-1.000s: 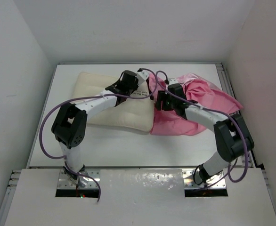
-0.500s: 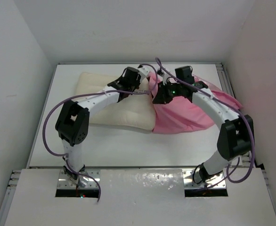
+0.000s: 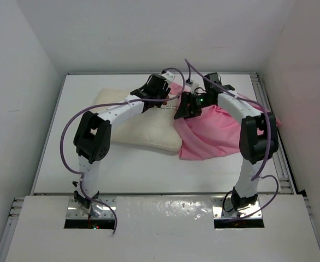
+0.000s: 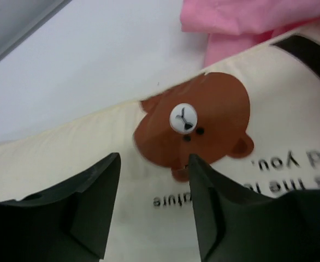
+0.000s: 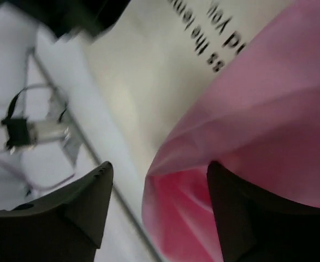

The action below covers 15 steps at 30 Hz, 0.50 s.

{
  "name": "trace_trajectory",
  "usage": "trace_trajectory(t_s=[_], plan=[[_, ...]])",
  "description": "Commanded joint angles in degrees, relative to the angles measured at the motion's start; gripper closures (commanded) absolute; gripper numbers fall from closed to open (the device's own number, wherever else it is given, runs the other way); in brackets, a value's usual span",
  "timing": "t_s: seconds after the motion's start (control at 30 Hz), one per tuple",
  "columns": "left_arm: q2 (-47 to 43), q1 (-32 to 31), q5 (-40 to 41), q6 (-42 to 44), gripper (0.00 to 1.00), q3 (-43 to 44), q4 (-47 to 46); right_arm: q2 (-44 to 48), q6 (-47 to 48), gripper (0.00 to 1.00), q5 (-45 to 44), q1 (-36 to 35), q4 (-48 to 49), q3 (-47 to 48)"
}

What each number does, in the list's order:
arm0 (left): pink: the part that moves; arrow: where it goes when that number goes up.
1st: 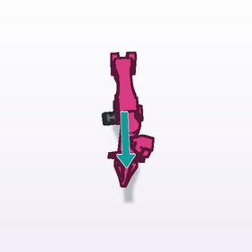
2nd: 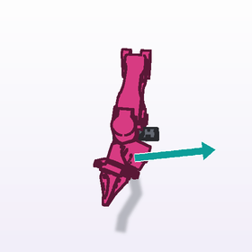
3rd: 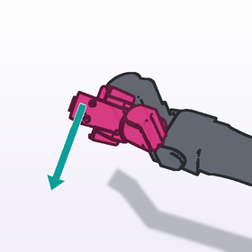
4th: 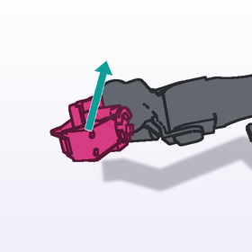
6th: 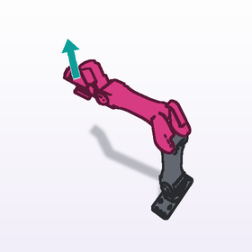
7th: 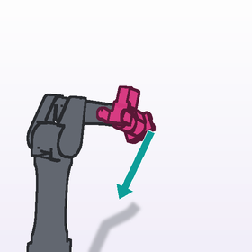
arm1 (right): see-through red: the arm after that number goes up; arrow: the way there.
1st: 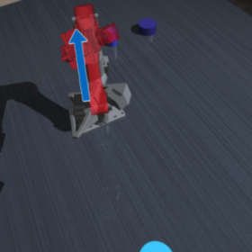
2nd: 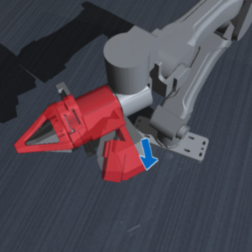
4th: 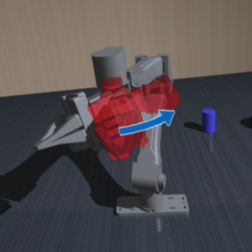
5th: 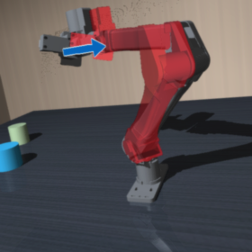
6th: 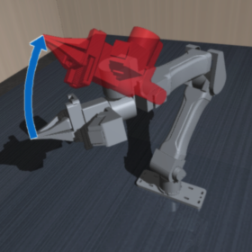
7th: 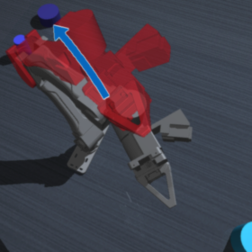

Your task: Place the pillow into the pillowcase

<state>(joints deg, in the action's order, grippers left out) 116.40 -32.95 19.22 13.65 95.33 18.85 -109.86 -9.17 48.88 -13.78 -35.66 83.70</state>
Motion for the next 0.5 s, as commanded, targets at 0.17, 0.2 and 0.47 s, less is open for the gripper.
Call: trace_trajectory(t_s=[0.17,0.2,0.47], plan=[[-2.7,-0.3,-4.5,1.4,0.2,6.0,-1.8,3.5,-18.3,0.01,-28.9,5.3,8.3,8.1],[-3.1,-0.3,-4.7,2.0,0.17,6.5,-1.0,5.2,-18.2,0.01,-30.8,5.3,7.6,8.3],[-12.6,0.3,-11.3,12.8,0.12,6.5,14.0,27.3,-18.7,0.7,-46.4,1.9,14.2,-15.2]])
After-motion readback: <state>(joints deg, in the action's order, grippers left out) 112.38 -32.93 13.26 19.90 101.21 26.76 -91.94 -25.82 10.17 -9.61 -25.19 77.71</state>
